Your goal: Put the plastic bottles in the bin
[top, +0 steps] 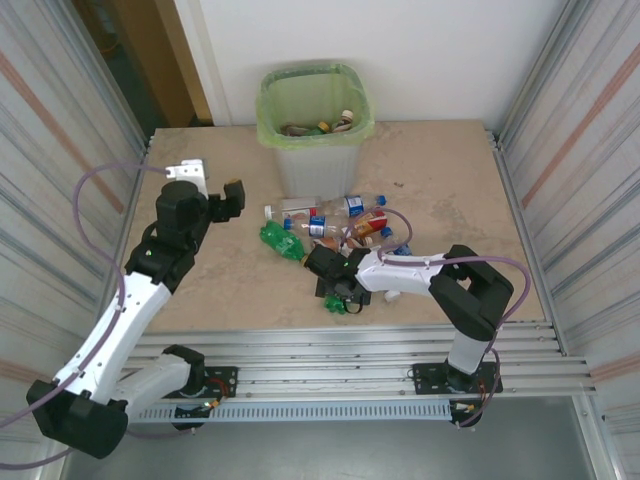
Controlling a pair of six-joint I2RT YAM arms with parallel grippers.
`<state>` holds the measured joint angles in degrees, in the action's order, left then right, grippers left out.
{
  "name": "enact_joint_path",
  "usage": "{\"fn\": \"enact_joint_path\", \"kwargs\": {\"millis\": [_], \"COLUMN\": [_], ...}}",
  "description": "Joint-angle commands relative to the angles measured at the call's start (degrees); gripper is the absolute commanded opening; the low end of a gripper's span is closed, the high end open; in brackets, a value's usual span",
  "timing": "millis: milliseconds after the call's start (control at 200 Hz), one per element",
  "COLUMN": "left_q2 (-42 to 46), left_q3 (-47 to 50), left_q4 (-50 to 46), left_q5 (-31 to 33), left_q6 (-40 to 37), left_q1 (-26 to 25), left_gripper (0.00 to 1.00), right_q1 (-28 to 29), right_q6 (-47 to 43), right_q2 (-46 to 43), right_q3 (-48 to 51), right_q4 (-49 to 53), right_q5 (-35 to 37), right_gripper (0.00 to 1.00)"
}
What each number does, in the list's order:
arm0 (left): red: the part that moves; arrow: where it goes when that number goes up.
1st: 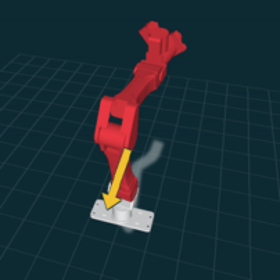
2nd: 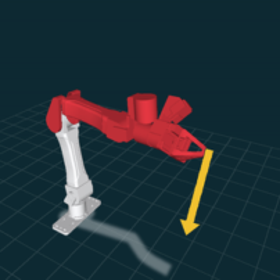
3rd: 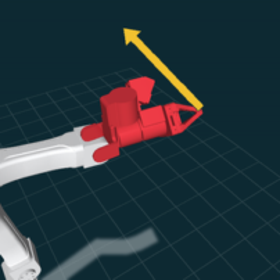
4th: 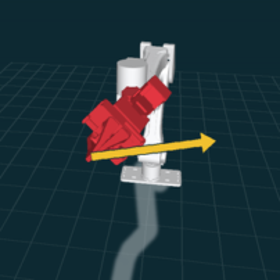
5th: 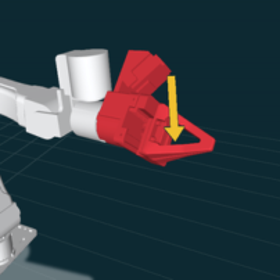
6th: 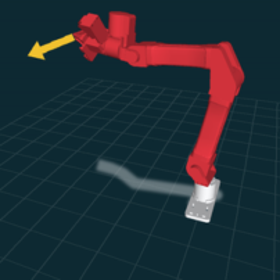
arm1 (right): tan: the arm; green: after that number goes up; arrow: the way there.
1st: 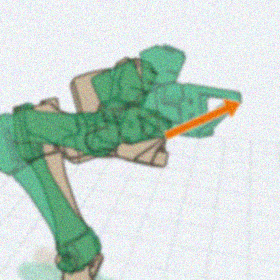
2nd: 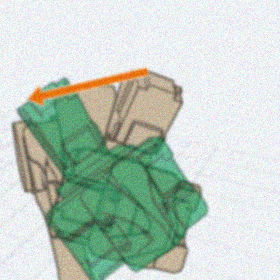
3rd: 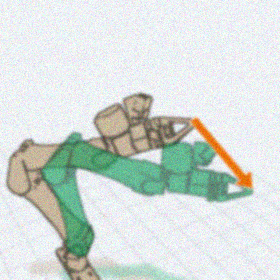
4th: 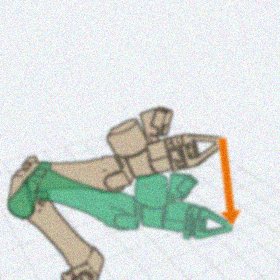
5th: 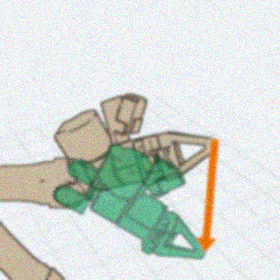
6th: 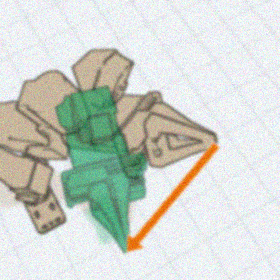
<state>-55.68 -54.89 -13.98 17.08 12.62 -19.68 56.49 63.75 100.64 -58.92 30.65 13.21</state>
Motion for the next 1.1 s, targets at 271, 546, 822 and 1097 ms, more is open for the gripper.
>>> {"fn": "enact_joint_path", "kwargs": {"millis": [271,546,822,1097], "left_q2": [3.2,2.0,1.2,0.2], "left_q3": [2.5,2.4,2.8,2.8], "left_q4": [-1.1,-1.2,-1.0,-0.9], "left_q5": [4.0,3.6,3.6,2.8], "left_q6": [2.4,2.6,2.8,3.4], "left_q1": [2.2,2.6,3.1,3.6], "left_gripper": [0.99,0.99,0.99,0.99], "right_q1": [-0.7,0.2,0.9,0.8], "right_q6": [-1.4,-1.2,-1.3,-5.4], "right_q2": [2.9,2.1,-2.4,-7.3], "right_q3": [-1.4,-2.7,-4.2,-8.4], "right_q4": [0.8,3.8,7.8,12.8], "right_q5": [-0.5,1.8,6.2,12.6], "right_gripper": [0.61,0.53,0.5,0.48]}}
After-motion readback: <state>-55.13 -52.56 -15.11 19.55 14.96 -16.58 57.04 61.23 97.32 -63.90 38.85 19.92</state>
